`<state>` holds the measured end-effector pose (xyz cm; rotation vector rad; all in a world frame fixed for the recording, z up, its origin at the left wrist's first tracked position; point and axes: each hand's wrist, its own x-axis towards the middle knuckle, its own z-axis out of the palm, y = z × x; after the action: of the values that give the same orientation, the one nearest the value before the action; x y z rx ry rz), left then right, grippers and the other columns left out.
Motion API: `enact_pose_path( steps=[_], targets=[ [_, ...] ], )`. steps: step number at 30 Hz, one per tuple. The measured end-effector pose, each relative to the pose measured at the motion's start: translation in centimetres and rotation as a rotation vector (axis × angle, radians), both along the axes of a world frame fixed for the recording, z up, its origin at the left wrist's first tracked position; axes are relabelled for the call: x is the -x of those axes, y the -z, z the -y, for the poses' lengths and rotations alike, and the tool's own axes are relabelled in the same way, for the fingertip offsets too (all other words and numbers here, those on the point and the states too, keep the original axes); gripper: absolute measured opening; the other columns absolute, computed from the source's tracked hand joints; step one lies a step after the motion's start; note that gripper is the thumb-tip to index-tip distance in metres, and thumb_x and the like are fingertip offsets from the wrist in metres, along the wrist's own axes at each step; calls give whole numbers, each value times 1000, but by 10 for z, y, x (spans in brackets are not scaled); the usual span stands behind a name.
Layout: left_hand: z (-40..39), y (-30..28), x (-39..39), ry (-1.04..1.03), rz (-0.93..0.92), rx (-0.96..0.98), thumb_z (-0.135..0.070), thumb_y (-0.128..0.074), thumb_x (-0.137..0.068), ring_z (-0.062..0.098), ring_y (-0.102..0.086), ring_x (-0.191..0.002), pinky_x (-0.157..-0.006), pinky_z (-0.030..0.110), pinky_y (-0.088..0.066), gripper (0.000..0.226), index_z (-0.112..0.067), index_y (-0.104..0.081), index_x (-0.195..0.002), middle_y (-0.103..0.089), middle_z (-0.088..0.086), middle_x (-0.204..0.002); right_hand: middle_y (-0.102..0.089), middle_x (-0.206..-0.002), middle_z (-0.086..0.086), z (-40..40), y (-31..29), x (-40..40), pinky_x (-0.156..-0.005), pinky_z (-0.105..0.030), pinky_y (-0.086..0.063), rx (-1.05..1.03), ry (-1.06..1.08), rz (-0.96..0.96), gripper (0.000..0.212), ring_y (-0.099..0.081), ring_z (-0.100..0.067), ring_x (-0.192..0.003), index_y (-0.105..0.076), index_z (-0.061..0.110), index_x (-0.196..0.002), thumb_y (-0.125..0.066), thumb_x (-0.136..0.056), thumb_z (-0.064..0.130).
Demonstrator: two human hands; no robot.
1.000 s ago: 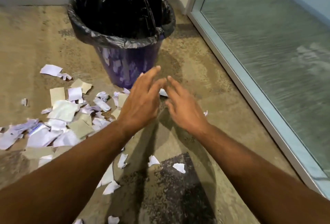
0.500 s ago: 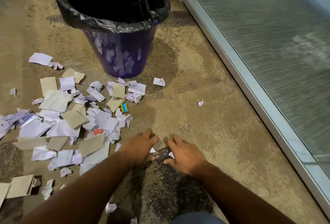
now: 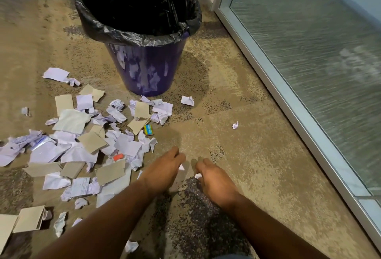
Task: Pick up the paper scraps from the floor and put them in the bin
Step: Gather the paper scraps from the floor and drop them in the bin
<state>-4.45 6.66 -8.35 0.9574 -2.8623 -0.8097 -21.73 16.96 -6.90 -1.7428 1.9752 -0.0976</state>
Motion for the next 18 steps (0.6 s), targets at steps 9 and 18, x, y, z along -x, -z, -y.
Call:
enact_pose_path(
  steps=[9,18],
  targets=[
    [89,-124,28,-655,-746,225,1,-60,-93,-1,-46,-84,-70,15,-44,19,-15,-49,-93,-45,-2,-105,-55,-99,7,125,-111,-25,-67,-13,-43,732,411,239,19,-54,-5,-79,-64,17,-93,-54,-97,1],
    [183,-208,7,-699,-799,423,-9,-60,-97,4,-49,-113,-100,13,-46,28,-12,-64,-125,-45,9,-134,-60,-120,-5,240,-207,-45,-86,-26,-48,1008,253,289,25,-58,-12,-101,-69,7,-116,-51,-98,4]
  ],
)
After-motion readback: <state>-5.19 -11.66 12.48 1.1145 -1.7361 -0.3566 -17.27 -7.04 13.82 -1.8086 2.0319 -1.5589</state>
